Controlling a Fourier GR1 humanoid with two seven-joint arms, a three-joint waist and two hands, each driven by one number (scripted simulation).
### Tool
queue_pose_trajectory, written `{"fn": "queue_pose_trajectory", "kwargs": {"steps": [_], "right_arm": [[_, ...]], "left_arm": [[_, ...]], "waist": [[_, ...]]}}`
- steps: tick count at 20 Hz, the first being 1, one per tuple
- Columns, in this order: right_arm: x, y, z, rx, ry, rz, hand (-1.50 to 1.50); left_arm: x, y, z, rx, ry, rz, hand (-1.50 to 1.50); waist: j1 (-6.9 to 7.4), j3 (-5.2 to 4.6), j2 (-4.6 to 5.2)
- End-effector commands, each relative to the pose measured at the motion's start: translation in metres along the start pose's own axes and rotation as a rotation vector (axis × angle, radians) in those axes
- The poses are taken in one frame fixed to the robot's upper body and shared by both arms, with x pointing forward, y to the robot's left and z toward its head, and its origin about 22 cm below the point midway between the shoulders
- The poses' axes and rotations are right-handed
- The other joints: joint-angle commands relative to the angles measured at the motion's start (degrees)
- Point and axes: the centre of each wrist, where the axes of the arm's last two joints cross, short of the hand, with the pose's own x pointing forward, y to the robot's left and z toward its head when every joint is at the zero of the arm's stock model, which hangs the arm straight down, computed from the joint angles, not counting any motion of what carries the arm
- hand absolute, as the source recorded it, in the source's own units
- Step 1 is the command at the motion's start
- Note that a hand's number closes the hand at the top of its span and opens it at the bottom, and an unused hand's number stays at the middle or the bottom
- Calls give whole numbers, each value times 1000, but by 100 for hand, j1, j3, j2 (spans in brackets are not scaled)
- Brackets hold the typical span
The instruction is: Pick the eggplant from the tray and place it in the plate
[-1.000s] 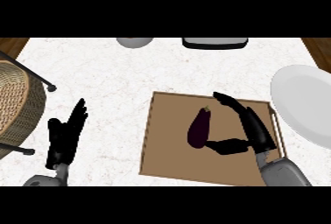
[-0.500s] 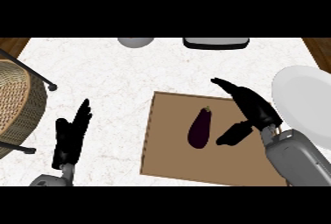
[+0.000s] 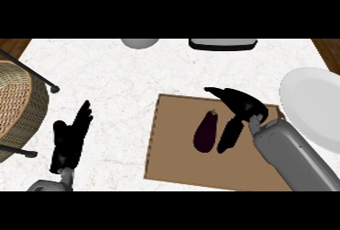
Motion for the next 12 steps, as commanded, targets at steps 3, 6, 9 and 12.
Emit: {"fn": "queue_pose_trajectory", "kwargs": {"steps": [3, 6, 9, 12], "right_arm": [[-7, 0, -17, 61, 38, 11, -150], [-9, -2, -20, 49, 29, 14, -150], [-21, 23, -24, 85, 33, 20, -150], [-1, 10, -20, 92, 26, 35, -150]], "left_arm": [[-10, -9, -18, 8, 8, 6, 0], [8, -4, 9, -7, 5, 28, 0], [2, -6, -15, 13, -1, 7, 0], [4, -5, 7, -1, -14, 12, 0]], "waist": [[-42, 1, 5], [-17, 3, -3], [-45, 2, 2], [-29, 2, -5]]}}
